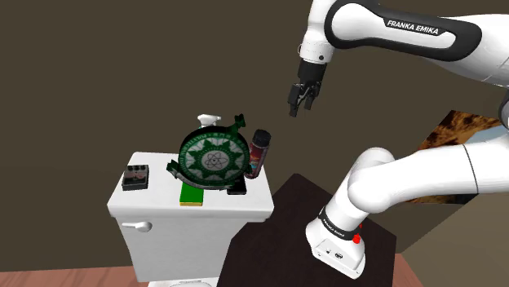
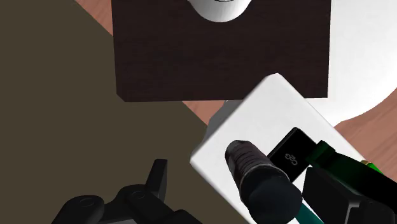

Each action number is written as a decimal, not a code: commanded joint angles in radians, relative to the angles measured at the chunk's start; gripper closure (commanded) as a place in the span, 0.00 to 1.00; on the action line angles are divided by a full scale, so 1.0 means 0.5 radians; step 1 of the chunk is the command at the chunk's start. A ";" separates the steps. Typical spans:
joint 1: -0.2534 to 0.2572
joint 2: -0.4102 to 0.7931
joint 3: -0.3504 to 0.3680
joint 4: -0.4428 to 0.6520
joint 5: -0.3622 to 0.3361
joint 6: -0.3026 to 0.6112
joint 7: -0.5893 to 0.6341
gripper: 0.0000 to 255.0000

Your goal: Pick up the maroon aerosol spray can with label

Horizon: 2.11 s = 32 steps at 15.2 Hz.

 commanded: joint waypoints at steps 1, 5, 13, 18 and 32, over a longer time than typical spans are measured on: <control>0.000 0.000 0.000 0.000 0.000 0.000 0.000 0.00; 0.065 0.086 0.010 -0.161 0.056 0.353 -0.021 0.00; 0.193 0.373 0.036 -0.357 0.159 1.021 -0.079 0.00; 0.194 0.423 0.034 -0.460 0.160 1.175 -0.082 0.00; 0.194 0.442 0.033 -0.491 0.160 1.225 -0.083 1.00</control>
